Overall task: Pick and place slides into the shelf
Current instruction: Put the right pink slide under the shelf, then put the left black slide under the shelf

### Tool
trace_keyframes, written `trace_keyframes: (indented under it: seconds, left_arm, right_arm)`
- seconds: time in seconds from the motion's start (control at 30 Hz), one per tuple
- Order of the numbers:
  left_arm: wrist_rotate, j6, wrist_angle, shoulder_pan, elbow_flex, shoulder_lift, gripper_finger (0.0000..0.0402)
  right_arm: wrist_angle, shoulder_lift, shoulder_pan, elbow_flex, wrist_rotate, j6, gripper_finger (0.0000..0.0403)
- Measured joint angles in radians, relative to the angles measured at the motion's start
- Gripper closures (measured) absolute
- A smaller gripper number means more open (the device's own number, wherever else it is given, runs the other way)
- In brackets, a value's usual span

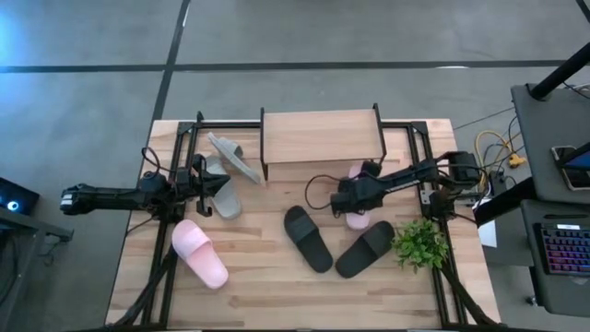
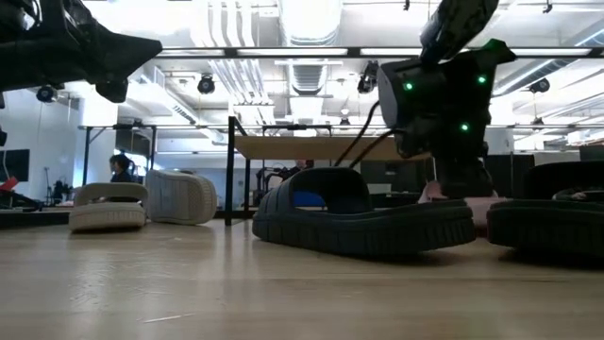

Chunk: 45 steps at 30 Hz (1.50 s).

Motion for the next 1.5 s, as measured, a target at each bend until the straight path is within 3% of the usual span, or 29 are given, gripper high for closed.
trace_keyframes:
  seconds: [0.3, 0.47, 0.77, 0.97, 1.07, 1.17, 1.27, 1.5]
  left_arm:
    - [-0.002, 0.000, 0.000, 0.000, 0.000, 0.000, 0.0402]
    - [-0.006, 0.000, 0.007, 0.000, 0.000, 0.000, 0.0402]
    - [-0.007, -0.009, 0.008, 0.000, 0.001, 0.000, 0.0402]
    - [-0.006, -0.208, 0.047, 0.000, 0.001, -0.001, 0.0402]
    - [-0.007, -0.266, 0.041, 0.000, -0.001, 0.001, 0.0402]
    - [-0.011, -0.269, 0.003, 0.000, -0.001, 0.013, 0.0402]
    - [-0.011, -0.269, -0.004, 0.000, -0.002, 0.028, 0.0402]
    - [-0.012, -0.269, -0.054, 0.000, -0.002, 0.061, 0.0402]
  right_arm:
    - [0.039, -0.002, 0.001, 0.012, 0.075, -0.072, 0.0207]
    - [0.043, -0.004, 0.010, 0.065, 0.057, -0.130, 0.0208]
    - [-0.162, -0.028, 0.139, 0.238, -0.083, 0.045, 0.0209]
    - [-0.159, -0.029, 0.254, 0.343, -0.415, 0.145, 0.0209]
    - [-0.025, -0.029, 0.346, 0.374, -0.367, 0.057, 0.0209]
    - [0.153, -0.019, 0.402, 0.360, -0.281, -0.169, 0.0209]
    - [0.258, 0.016, 0.402, 0.341, -0.274, -0.320, 0.0209]
    - [0.285, 0.123, 0.342, 0.360, -0.263, -0.427, 0.0209]
